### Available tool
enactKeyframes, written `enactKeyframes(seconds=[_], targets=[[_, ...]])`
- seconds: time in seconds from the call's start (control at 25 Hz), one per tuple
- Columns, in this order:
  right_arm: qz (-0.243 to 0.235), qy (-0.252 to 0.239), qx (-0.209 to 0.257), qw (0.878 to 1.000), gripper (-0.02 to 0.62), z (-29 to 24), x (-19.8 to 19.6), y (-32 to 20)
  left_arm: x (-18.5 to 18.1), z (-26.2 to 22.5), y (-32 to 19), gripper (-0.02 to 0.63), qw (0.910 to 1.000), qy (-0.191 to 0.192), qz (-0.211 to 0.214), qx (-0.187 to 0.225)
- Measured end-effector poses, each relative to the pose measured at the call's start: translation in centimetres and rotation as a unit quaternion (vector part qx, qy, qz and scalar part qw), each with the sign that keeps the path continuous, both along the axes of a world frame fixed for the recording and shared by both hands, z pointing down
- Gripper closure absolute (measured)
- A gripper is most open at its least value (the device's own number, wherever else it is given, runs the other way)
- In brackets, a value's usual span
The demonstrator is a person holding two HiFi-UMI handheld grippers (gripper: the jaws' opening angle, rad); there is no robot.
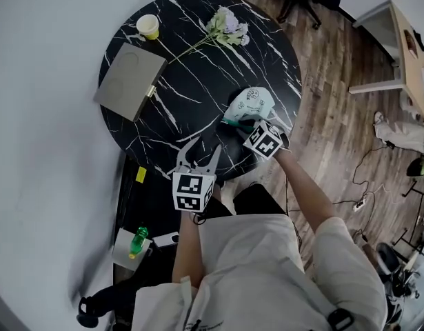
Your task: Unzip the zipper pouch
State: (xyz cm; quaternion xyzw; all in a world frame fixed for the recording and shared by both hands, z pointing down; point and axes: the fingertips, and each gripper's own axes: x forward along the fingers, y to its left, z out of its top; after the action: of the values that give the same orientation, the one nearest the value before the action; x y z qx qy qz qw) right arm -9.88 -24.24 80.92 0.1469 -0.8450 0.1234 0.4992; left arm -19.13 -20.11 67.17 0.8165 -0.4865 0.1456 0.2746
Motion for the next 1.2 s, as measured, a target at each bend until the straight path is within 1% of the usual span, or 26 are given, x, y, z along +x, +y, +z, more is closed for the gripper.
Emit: enactKeyframes(seconds=[0.08,0.2,0.32,0.44,0.56,0.8,0.96,1.2], targets=[[0.023,-0.009,-0.011,1.000,0.538,-0.1,0.2,-0.1,0.1,-0.1,-0.1,0.400,1.0000,-0.002,0.006,0.001],[0.038,-0.015,-0.020,0.999,0.557,-0.5,0.4,-0.1,0.5,-0.3,-0.3,0.400,0.9998,-0.007,0.021,0.005],[0.049,-0.036,-0.039,0.997,0.563,-2.0,0.3,-0.2,0.6,-0.4,-0.7,0.400,0.9987,-0.024,0.043,0.009],[0.039,-0.048,-0.041,0.997,0.565,-3.5,0.5,-0.3,0.4,-0.7,-1.3,0.400,0.9981,-0.033,0.050,0.014],[0.030,-0.058,-0.034,0.997,0.565,-5.3,0.6,-0.4,0.9,-1.2,-1.8,0.400,0.9974,-0.037,0.058,0.020],[0.013,-0.058,-0.016,0.998,0.566,-8.7,1.5,-0.8,3.5,-0.7,-1.2,0.400,0.9932,-0.061,0.099,0.011],[0.011,-0.066,-0.005,0.998,0.568,-10.4,2.0,-1.8,5.1,-1.4,-1.1,0.400,0.9895,-0.069,0.125,0.024],[0.007,-0.078,0.007,0.997,0.568,-13.1,2.9,-2.5,5.3,-3.0,-0.8,0.400,0.9864,-0.079,0.140,0.032]])
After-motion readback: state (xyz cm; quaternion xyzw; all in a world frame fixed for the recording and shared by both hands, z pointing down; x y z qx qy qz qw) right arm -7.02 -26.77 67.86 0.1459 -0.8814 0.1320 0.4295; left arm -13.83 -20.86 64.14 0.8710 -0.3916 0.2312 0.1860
